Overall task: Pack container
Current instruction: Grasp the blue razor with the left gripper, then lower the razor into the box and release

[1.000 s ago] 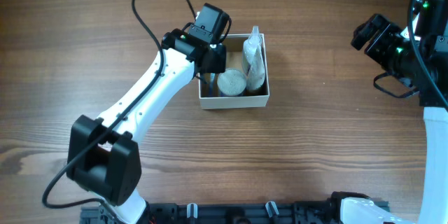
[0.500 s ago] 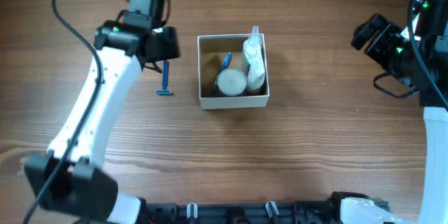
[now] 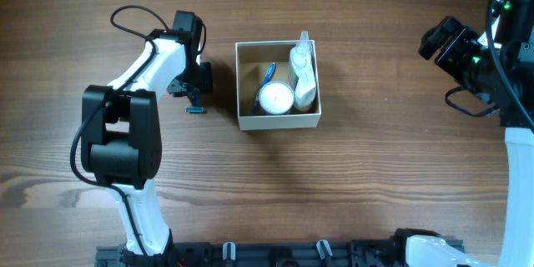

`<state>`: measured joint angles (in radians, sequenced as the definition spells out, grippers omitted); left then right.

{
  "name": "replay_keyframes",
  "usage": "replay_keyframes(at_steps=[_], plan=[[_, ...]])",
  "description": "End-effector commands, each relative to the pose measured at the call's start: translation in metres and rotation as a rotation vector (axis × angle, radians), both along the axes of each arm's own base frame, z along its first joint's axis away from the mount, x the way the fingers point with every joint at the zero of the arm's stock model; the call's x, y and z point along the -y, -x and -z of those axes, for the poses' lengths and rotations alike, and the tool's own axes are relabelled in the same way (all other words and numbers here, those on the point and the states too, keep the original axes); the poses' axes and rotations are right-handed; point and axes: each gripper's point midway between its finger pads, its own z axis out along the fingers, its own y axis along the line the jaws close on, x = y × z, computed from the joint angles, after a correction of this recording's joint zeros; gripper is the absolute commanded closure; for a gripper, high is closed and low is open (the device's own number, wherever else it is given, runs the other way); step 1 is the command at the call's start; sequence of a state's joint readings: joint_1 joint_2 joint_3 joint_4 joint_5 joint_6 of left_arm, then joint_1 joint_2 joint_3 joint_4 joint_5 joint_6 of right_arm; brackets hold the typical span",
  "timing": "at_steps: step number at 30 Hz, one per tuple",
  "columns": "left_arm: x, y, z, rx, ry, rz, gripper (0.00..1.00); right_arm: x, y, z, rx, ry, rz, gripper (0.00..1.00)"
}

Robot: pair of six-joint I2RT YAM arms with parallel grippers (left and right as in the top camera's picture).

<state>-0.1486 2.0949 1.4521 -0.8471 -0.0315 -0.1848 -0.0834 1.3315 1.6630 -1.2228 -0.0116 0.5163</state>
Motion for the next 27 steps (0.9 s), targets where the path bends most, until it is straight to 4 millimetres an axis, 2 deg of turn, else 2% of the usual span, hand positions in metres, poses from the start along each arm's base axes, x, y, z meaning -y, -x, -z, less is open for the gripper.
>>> replay_keyframes(at_steps=[1, 2, 4, 6, 10, 13, 16, 19, 22, 24, 27], plan=[[0.001, -0.003, 0.006, 0.003, 0.012, 0.022, 0.55, -0.002, -0.002, 0.000, 0.002, -0.016, 0.002, 0.00], [0.001, -0.002, 0.007, 0.000, 0.011, 0.022, 0.59, -0.002, -0.002, 0.000, 0.002, -0.016, 0.001, 0.00], [0.002, -0.001, 0.008, -0.008, 0.014, 0.023, 0.76, -0.002, -0.002, 0.000, 0.002, -0.016, 0.001, 0.00], [0.001, 0.002, 0.008, -0.019, 0.012, 0.023, 0.87, -0.002, -0.002, 0.000, 0.002, -0.016, 0.001, 0.00], [-0.003, 0.006, -0.004, -0.030, -0.014, 0.021, 0.93, -0.002, -0.002, -0.001, 0.003, -0.016, 0.001, 0.00], [-0.011, 0.003, -0.036, -0.005, -0.057, 0.019, 0.96, -0.002, -0.002, 0.000, 0.002, -0.016, 0.001, 0.00], [-0.004, -0.003, -0.084, 0.071, -0.045, 0.028, 0.96, -0.002, -0.002, 0.000, 0.002, -0.016, 0.001, 0.00], [0.023, -0.007, -0.139, 0.204, 0.031, 0.077, 0.96, -0.002, -0.002, 0.000, 0.002, -0.016, 0.001, 0.00], [0.053, -0.009, -0.181, 0.343, 0.089, 0.140, 0.95, -0.002, -0.002, 0.000, 0.002, -0.016, 0.001, 0.00], [0.074, -0.007, -0.196, 0.397, 0.113, 0.187, 0.94, -0.002, -0.002, 0.000, 0.002, -0.016, 0.001, 0.00], [0.108, 0.000, -0.197, 0.407, 0.133, 0.262, 0.94, -0.002, -0.002, 0.000, 0.002, -0.016, 0.001, 0.00]])
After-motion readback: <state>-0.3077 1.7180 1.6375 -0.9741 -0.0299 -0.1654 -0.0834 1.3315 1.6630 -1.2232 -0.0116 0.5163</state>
